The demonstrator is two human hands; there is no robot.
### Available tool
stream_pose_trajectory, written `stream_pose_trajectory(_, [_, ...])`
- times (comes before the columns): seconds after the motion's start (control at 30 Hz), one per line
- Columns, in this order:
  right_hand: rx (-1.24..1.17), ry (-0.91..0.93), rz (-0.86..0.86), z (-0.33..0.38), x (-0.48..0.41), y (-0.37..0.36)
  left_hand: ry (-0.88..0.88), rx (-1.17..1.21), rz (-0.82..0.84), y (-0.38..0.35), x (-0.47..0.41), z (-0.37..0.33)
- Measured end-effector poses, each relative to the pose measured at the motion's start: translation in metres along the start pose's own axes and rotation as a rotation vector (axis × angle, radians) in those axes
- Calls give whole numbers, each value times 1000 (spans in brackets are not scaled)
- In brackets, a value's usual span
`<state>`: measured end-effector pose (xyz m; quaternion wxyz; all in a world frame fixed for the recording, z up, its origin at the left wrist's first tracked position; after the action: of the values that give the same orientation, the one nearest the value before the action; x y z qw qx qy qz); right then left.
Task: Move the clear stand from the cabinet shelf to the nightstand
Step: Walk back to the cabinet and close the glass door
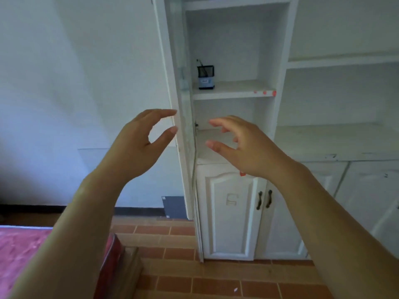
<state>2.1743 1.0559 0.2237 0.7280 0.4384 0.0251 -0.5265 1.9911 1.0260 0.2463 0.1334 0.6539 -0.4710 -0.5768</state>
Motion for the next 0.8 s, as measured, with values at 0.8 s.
stream_pose_trajectory(0.8, [-161, 341, -230, 53, -148, 3, 50, 153, -77, 23, -87, 70])
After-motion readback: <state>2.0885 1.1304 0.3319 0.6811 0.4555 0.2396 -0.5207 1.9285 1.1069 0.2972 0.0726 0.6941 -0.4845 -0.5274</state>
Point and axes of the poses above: each hand's wrist, its own x-axis away from the middle knuckle, its own y-axis out of the back of the hand, z = x × y, the point moved 7 cm from there along -x, towards the middle knuckle, and after that the axes turned 9 degrees about -x, right-handed, at the moved point
